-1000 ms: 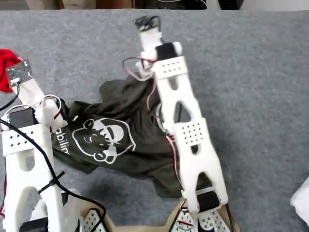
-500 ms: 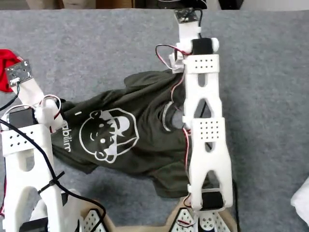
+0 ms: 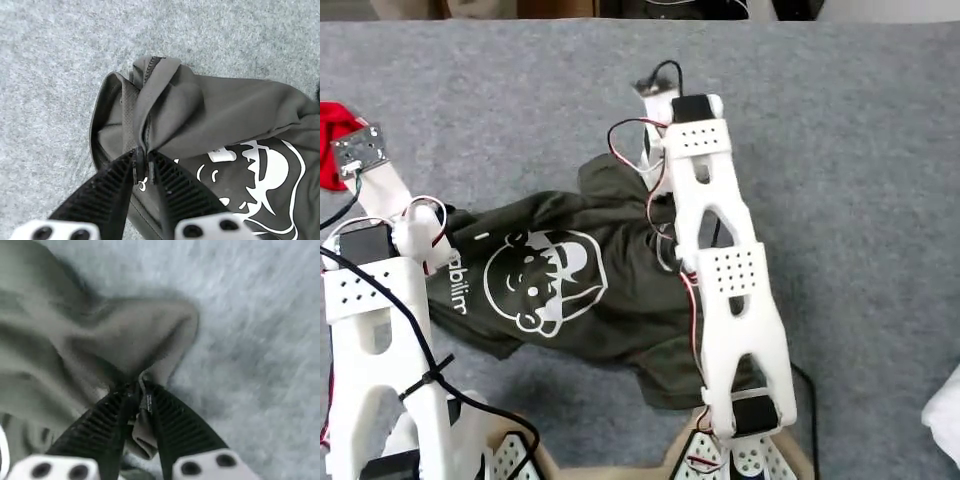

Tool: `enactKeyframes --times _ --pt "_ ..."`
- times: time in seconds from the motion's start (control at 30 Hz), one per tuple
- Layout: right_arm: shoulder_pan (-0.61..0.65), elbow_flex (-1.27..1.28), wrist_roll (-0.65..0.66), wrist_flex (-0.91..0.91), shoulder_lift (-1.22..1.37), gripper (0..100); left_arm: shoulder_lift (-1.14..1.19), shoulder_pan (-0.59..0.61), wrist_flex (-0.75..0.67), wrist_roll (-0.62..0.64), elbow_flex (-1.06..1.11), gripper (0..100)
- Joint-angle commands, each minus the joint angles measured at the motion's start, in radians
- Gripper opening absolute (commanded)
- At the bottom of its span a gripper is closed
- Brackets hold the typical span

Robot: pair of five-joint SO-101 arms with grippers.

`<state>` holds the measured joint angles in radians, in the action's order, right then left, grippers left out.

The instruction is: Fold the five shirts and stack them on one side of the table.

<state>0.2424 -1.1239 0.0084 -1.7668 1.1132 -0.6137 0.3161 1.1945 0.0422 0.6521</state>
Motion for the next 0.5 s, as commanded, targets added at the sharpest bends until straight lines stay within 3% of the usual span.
enactKeyframes --times 0.0,0.3,0.47 --pt "0.005 0.188 0.008 -0.02 -0.182 0.6 0.002 0.003 0.0 -0.008 -0.005 2" --pt "0.013 0.628 0.009 -0.017 -0.553 0.5 0.002 0.003 0.0 -0.008 -0.005 2" --pt "0.093 0.86 0.009 0.026 -0.659 0.7 0.002 0.003 0.0 -0.008 -0.005 2"
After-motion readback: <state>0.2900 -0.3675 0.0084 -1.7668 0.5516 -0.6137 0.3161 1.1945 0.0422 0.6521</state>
